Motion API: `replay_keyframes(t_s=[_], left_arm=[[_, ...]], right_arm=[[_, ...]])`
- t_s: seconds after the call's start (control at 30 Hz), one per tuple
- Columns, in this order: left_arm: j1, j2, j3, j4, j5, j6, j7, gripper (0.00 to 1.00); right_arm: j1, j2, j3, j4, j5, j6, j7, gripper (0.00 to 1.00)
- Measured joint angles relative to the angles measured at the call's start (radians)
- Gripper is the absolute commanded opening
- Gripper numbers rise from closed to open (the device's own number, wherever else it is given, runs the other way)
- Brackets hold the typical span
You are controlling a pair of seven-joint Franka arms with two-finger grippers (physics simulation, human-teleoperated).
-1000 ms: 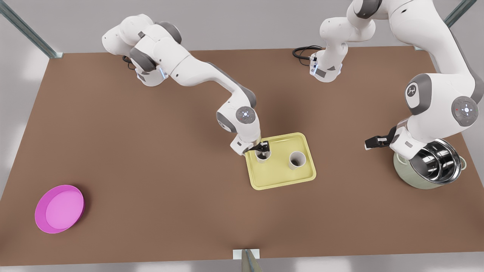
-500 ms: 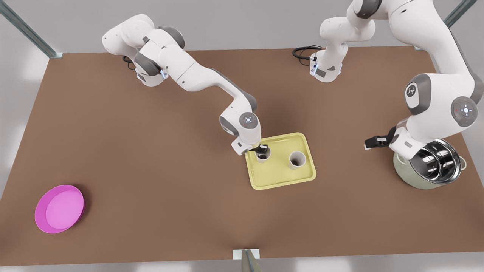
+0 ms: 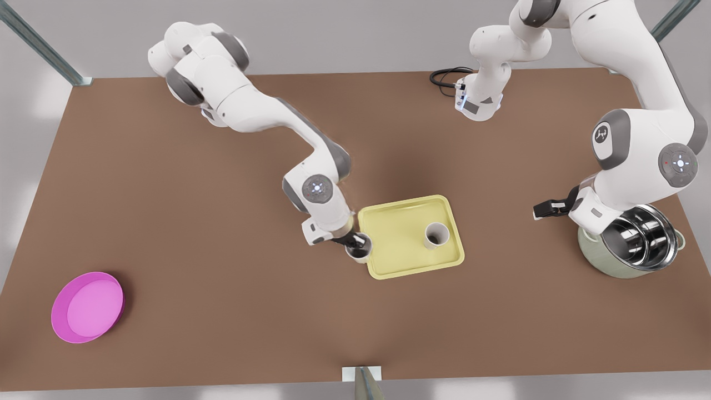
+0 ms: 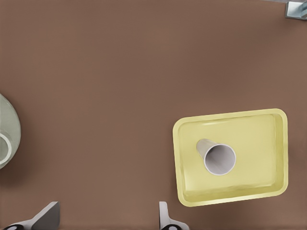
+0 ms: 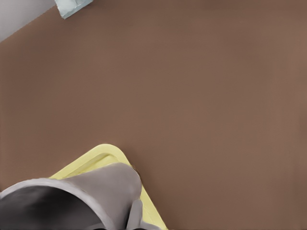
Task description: Use the left arm to pick up the white IKEA cup from the tray and place it on the middle-left position; use the right arm to pick up the white IKEA cup from the tray and place it on the middle-right position
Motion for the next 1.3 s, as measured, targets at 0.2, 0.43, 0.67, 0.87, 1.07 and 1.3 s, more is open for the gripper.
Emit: replay_keyframes(t_s=[0.2, 0.43, 0.67, 0.87, 1.07, 1.3], left_arm=[[-0.125, -0.015, -0.026, -0.089, 0.005, 0.048, -0.016, 1.00], [-0.340, 0.002, -0.036, -0.439, 0.000, 0.346, -0.130, 1.00], [-0.300, 0.108, -0.025, -0.447, 0.053, 0.588, -0.221, 1.00], [-0.294, 0.162, -0.026, -0.464, 0.064, 0.679, -0.275, 1.00], [-0.295, 0.234, -0.027, -0.463, 0.061, 0.738, -0.313, 1.00], [-0.303, 0.251, -0.031, -0.455, 0.069, 0.783, -0.355, 0.38]], right_arm=[[-0.395, -0.046, 0.005, -0.002, -0.002, -0.157, -0.269, 0.14], [-0.597, -0.026, -0.001, -0.046, -0.061, -0.220, -0.684, 0.14], [-0.604, -0.044, -0.001, -0.222, -0.066, -0.145, -0.994, 0.14], [-0.605, -0.037, -0.001, -0.243, -0.062, -0.094, -1.176, 0.17], [-0.605, -0.027, -0.001, -0.243, -0.069, -0.076, -1.302, 0.54], [-0.605, -0.027, -0.001, -0.243, -0.106, -0.065, -1.364, 0.96]])
